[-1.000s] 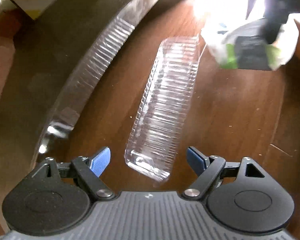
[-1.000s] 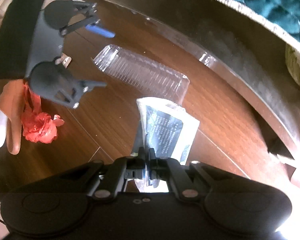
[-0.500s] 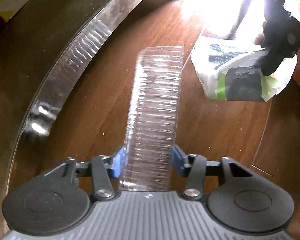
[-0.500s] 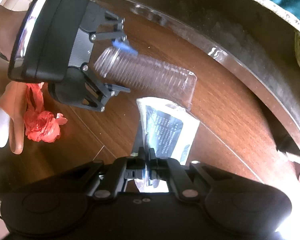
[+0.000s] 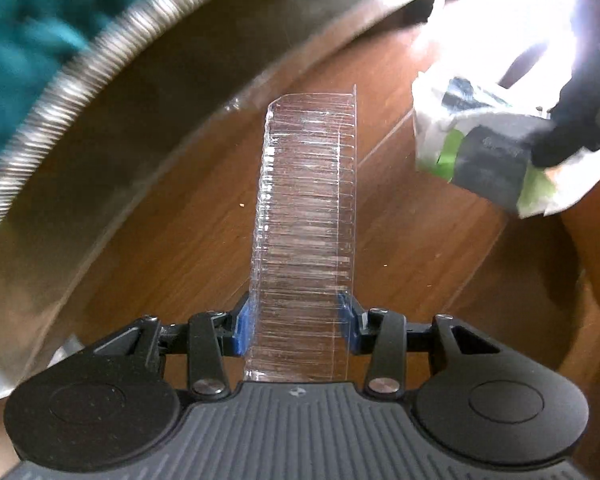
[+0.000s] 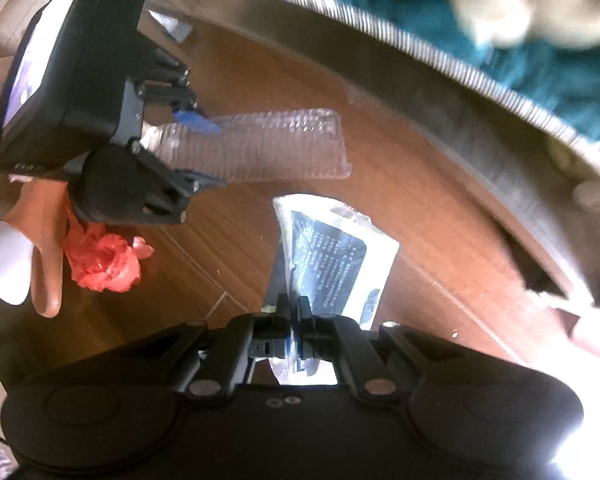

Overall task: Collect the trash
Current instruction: 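Lift the clear tray and white packet and carry them toward the teal bin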

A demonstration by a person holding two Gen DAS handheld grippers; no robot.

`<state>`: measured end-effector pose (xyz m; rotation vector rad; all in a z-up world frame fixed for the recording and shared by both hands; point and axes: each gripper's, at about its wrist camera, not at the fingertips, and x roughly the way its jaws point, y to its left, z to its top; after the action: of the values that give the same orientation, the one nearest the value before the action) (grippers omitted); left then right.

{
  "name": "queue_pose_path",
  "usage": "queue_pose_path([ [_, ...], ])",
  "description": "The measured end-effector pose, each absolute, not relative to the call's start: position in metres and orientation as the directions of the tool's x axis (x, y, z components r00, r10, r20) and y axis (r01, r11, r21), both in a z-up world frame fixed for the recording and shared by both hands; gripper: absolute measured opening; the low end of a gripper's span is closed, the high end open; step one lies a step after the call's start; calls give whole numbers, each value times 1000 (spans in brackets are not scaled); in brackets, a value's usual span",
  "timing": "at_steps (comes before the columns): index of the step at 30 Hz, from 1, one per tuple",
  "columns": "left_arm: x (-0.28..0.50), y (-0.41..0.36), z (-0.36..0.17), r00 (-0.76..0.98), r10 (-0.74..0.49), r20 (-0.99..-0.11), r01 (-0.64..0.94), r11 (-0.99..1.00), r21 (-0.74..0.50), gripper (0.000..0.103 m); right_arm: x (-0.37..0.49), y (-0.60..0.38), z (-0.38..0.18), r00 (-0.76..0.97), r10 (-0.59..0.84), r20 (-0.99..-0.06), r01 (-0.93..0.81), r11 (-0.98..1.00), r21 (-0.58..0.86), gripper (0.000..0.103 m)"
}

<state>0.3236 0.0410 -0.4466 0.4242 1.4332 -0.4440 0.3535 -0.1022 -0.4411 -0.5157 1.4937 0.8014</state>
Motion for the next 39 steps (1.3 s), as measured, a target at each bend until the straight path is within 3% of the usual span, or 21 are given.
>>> queue_pose_path([
  [10,282,47,-334,84,-115,-990,331,940,-81,43,316,-97,-327,54,230,-972,-631,762,145,2],
  [19,237,25,-228,268,-133,-954,199,977,-80,43,264,-131,-219,245,325,-914,-526,836,156,1],
  [28,210,-19,-114,454,-138,-880,184,981,-59,43,204,-161,-107,458,366,-810,-512,853,96,1],
  [39,201,-86,23,639,-242,-730,273,959,-79,43,158,-228,21,690,369,-622,-460,888,17,1],
])
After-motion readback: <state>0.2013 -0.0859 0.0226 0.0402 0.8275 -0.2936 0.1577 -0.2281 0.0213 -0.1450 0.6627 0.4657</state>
